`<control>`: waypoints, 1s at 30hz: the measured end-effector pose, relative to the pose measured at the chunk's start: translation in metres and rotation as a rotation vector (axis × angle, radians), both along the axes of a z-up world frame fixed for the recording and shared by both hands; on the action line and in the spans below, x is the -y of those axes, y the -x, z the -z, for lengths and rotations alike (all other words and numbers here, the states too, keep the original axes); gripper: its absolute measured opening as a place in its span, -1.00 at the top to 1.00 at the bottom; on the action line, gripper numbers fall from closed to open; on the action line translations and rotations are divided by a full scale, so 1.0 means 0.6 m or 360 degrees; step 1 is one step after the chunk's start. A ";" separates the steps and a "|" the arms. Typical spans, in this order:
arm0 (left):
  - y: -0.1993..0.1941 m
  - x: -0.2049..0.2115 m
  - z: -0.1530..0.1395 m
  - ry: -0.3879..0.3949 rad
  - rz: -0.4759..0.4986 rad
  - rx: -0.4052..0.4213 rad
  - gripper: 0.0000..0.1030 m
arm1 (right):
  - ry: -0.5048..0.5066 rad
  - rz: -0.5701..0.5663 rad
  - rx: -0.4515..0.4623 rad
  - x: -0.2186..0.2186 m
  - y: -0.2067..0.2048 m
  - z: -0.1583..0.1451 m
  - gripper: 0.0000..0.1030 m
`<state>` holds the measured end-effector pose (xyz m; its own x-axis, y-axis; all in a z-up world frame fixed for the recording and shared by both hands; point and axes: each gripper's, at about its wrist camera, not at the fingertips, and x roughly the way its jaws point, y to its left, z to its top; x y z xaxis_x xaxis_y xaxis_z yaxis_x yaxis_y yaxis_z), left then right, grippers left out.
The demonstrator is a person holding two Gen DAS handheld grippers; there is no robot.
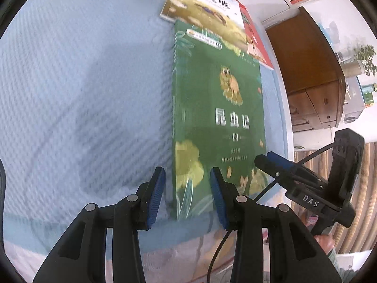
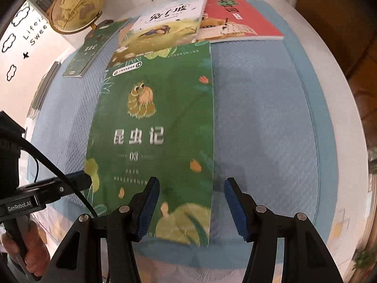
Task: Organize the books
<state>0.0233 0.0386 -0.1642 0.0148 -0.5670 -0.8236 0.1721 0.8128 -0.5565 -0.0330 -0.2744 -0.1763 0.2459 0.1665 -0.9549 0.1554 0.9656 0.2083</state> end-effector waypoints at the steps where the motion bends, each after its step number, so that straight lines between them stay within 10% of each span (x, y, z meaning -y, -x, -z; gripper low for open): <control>1: 0.006 -0.002 0.001 0.0017 -0.0012 -0.0003 0.30 | -0.0006 0.0010 0.0007 -0.002 0.009 0.003 -0.05; 7: 0.016 0.002 -0.003 0.0037 -0.0032 0.0048 0.30 | 0.0096 -0.0058 0.0124 -0.035 0.040 0.003 0.08; 13: 0.034 -0.006 -0.078 0.0426 -0.0095 0.0149 0.30 | 0.0013 -0.0023 0.0117 -0.017 0.042 0.006 0.07; 24: 0.027 0.047 0.001 0.0070 -0.0185 0.0107 0.65 | 0.0013 -0.0150 0.0115 -0.034 0.039 0.008 -0.08; 30: 0.009 0.049 -0.024 0.0466 -0.0346 -0.0075 0.70 | -0.0289 -0.0111 0.0021 0.006 0.029 -0.007 -0.07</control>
<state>0.0180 0.0093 -0.1497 0.1269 -0.7667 -0.6293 -0.0182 0.6325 -0.7743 -0.0503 -0.2782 -0.1723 0.2399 0.3529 -0.9044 0.0855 0.9203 0.3818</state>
